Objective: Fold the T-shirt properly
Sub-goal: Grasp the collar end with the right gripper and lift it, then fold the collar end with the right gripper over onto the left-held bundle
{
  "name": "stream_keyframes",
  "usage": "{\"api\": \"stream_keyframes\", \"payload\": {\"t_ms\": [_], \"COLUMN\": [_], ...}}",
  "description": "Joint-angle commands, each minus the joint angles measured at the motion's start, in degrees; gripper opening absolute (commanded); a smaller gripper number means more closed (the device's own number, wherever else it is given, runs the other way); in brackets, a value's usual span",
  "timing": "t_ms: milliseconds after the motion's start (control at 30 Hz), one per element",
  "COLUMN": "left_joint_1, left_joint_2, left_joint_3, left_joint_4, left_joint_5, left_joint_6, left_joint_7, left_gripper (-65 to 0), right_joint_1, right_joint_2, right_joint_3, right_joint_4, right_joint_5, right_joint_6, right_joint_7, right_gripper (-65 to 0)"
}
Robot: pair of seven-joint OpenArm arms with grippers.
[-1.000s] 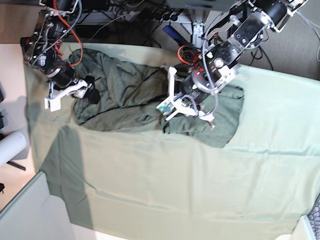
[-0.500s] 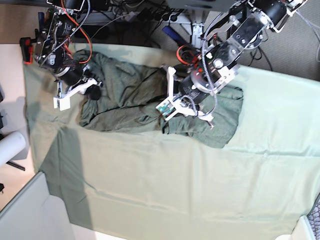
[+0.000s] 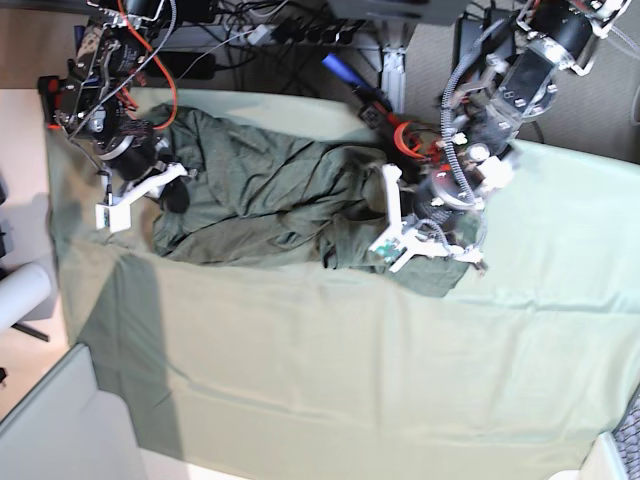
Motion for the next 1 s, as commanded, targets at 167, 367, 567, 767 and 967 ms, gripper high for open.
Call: {"api": "stream_keyframes", "payload": {"t_ms": [167, 367, 567, 767, 967], "left_joint_1": [-0.74, -0.72, -0.72, -0.31, 2.12], "left_joint_2": [-4.76, -9.66, -13.86, -15.67, -15.67], "left_joint_3": [-0.04, -0.04, -0.04, -0.44, -6.73], "left_joint_4": [1.40, 1.40, 1.40, 1.40, 1.40], "left_joint_5": [0.02, 0.00, 0.46, 0.83, 0.81], "left_joint_6": [2.27, 2.49, 6.43, 6.58, 9.31], "left_joint_7": [-2.32, -2.05, -2.05, -0.79, -0.83], "left_gripper": [-65.0, -65.0, -65.0, -65.0, -65.0], "right_joint_1": [0.66, 0.66, 0.66, 0.66, 0.66], "right_joint_2": [-5.49, -14.10, -21.09, -26.34, -26.88], "right_joint_3": [-1.36, -7.26, -15.96, -25.16, -34.77], "right_joint_4": [6.86, 10.88, 14.16, 14.27, 14.19], "right_joint_5": [1.49, 1.07, -1.66, -7.69, -13.97], "right_joint_6": [1.05, 1.07, 1.07, 1.07, 1.03], "right_joint_7": [0.63, 0.22, 0.28, 2.49, 3.10], "right_gripper": [-65.0, -65.0, -65.0, -65.0, -65.0]}}
